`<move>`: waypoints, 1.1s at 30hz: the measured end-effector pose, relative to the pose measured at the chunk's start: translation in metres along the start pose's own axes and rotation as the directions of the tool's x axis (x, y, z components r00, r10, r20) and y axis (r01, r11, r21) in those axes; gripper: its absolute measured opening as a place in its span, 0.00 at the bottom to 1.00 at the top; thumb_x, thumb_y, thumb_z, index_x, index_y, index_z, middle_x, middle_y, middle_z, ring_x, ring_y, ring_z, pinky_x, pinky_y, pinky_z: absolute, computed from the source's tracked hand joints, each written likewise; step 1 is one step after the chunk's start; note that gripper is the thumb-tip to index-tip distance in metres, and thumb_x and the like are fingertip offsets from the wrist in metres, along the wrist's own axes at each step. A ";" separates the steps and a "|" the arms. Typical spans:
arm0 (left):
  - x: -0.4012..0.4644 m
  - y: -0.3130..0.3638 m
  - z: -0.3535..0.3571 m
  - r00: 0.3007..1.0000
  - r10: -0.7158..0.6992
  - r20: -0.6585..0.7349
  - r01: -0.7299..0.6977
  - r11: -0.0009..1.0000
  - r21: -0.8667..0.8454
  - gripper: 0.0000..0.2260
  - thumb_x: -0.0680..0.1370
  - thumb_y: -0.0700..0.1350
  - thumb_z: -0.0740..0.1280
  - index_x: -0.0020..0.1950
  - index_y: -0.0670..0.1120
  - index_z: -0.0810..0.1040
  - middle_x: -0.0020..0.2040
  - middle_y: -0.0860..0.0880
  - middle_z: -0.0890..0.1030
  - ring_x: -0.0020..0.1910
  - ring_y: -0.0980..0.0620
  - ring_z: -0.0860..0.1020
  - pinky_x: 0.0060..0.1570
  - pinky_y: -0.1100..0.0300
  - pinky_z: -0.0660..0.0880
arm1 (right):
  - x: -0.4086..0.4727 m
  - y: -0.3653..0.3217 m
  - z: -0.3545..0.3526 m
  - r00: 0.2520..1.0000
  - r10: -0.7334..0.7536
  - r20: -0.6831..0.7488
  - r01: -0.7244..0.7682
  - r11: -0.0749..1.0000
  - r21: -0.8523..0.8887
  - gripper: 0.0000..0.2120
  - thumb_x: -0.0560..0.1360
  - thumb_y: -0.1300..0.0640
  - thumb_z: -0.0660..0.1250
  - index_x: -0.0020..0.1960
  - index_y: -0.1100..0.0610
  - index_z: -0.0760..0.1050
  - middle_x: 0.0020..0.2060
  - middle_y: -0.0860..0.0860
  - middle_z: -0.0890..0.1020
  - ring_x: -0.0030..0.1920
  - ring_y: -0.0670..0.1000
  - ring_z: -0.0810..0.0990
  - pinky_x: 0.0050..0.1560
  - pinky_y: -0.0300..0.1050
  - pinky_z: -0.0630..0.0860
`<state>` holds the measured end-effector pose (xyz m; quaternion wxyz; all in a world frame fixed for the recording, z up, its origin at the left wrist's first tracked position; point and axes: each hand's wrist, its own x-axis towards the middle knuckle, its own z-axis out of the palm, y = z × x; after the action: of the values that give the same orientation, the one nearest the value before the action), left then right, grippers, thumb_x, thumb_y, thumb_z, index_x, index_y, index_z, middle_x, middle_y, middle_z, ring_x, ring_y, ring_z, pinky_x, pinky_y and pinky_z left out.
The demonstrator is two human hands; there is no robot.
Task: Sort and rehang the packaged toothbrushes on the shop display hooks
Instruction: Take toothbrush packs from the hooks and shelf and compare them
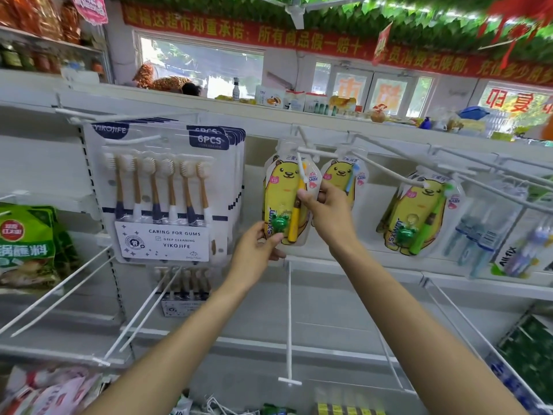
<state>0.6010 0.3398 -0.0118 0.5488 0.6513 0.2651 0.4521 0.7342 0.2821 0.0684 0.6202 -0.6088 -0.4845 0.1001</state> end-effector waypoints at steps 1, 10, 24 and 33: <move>0.002 -0.001 0.002 1.000 0.000 -0.006 0.000 1.000 0.006 0.08 0.81 0.40 0.67 0.60 0.46 0.76 0.53 0.46 0.83 0.36 0.47 0.83 0.42 0.54 0.81 | 0.002 0.002 0.001 1.000 0.004 -0.005 -0.004 1.000 0.004 0.10 0.79 0.56 0.69 0.59 0.56 0.80 0.49 0.50 0.87 0.50 0.47 0.85 0.55 0.52 0.82; -0.008 -0.005 -0.002 0.983 -0.151 0.100 0.140 0.984 0.108 0.07 0.83 0.50 0.62 0.54 0.49 0.78 0.49 0.46 0.85 0.41 0.48 0.84 0.45 0.55 0.81 | -0.016 0.017 -0.008 0.998 0.058 0.013 -0.055 0.980 -0.193 0.11 0.79 0.44 0.67 0.47 0.52 0.79 0.40 0.50 0.85 0.42 0.50 0.85 0.47 0.58 0.82; -0.082 0.012 -0.003 0.852 0.300 0.429 -0.523 0.510 0.683 0.17 0.79 0.53 0.65 0.67 0.54 0.75 0.62 0.58 0.79 0.62 0.53 0.75 0.58 0.54 0.74 | -0.165 0.026 -0.105 0.996 -0.072 0.061 0.094 0.659 -0.746 0.14 0.79 0.55 0.69 0.63 0.54 0.75 0.56 0.48 0.82 0.56 0.49 0.80 0.54 0.48 0.78; -0.130 0.030 0.075 0.568 0.387 0.726 -0.821 0.326 0.469 0.22 0.74 0.57 0.65 0.65 0.51 0.74 0.63 0.51 0.76 0.65 0.49 0.72 0.64 0.52 0.69 | -0.271 -0.004 -0.181 0.998 -0.050 -0.031 -0.006 0.430 -0.903 0.20 0.78 0.52 0.69 0.68 0.55 0.73 0.64 0.50 0.77 0.64 0.51 0.73 0.63 0.47 0.71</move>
<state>0.6037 0.1876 -0.0214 0.0354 0.9576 0.0070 0.2860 0.7249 -0.0318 -0.0205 0.2134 -0.8419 -0.4544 -0.1980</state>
